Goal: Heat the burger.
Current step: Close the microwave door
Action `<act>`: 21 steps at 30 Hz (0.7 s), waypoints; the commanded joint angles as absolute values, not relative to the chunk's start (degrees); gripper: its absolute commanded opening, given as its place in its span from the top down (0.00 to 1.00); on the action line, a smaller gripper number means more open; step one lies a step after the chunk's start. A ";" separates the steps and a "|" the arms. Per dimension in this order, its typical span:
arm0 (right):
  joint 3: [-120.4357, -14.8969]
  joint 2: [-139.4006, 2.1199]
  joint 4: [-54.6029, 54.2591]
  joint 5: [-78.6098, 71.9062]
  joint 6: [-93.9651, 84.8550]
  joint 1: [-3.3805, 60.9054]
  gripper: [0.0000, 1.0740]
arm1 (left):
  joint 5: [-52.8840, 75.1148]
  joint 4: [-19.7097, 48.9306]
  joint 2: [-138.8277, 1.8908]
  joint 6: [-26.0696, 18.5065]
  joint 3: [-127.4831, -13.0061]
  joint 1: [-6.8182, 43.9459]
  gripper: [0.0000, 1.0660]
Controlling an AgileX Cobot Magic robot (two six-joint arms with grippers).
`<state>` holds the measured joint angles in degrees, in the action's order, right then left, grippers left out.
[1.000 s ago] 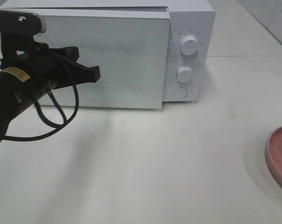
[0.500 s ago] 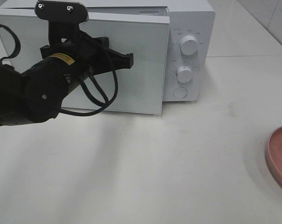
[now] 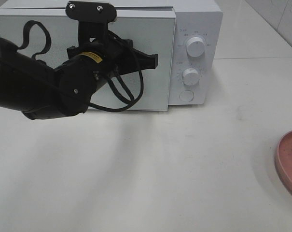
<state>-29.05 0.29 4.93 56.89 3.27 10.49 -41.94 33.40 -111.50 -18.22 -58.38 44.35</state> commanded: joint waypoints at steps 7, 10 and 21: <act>-28.76 2.01 4.87 57.01 2.75 10.03 0.30 | -41.37 39.65 -114.88 -24.18 -66.41 42.91 1.00; -28.76 2.01 4.87 57.01 2.75 10.03 0.30 | -39.30 39.30 -115.34 -24.29 -67.90 42.00 1.00; -28.76 2.01 4.87 57.01 2.75 10.03 0.30 | -33.29 39.30 -114.02 -25.15 -67.15 44.29 1.00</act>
